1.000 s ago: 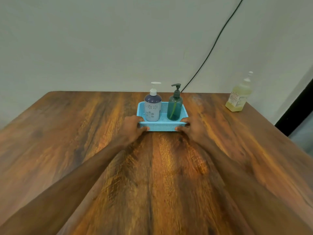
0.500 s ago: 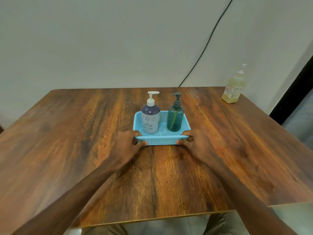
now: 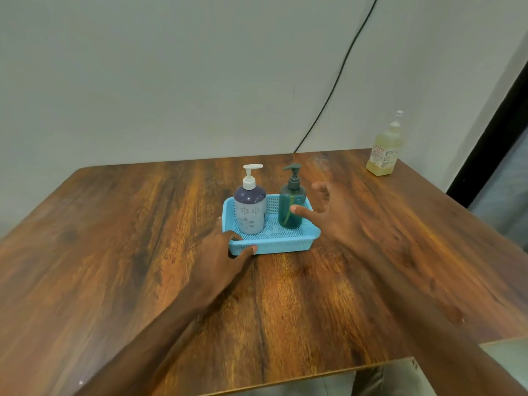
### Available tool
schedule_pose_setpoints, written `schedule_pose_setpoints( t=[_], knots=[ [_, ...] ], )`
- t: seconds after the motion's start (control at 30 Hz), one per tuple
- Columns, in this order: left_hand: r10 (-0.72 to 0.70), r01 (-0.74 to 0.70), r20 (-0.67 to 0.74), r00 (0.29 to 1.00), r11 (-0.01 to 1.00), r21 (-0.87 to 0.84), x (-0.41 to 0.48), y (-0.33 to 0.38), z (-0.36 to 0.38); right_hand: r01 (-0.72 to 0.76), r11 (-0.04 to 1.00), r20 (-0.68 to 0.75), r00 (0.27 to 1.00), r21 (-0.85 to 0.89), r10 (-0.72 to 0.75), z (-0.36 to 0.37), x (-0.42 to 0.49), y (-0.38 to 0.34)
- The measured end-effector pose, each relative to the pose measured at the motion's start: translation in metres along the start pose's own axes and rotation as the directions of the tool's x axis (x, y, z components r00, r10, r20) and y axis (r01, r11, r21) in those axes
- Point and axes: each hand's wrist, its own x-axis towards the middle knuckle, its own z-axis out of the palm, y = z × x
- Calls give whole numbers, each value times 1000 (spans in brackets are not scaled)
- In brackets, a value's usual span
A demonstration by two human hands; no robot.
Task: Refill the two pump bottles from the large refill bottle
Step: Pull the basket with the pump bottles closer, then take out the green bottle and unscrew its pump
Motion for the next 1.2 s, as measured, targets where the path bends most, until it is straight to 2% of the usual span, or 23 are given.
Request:
schedule_pose_setpoints(
  t=[0.13,0.3,0.47,0.63,0.77,0.83,0.93,1.03,1.2],
  knots=[
    [-11,12,30,999,1000,-20,-1,1,3,-78,997,83,994,19,76,26,27,-5],
    [-23,25,29,999,998,-59,-2,5,0,-51,992,25,998,115,49,35,28,-5],
    [-27,27,24,999,1000,-8,-5,6,1,30,972,-91,996,232,-10,-1,11,-17],
    [-55,55,2,999,998,14,-23,13,1,93,970,-109,992,225,-69,-48,-30,-28],
    [30,-28,-101,994,999,25,-50,32,-5,66,983,-96,994,173,-49,-65,-74,-12],
    [57,-64,-124,991,996,-55,-62,52,-6,54,987,-91,995,148,-41,-66,-94,1],
    [110,-137,-108,988,949,-285,-70,84,-2,4,991,-75,997,131,6,-57,-120,20],
    [153,-128,20,988,887,-443,-62,115,7,-15,993,-102,994,114,27,-46,-136,36],
    [280,-136,192,941,829,-542,-35,156,30,57,996,-124,991,75,-47,-42,-140,38]
  ],
)
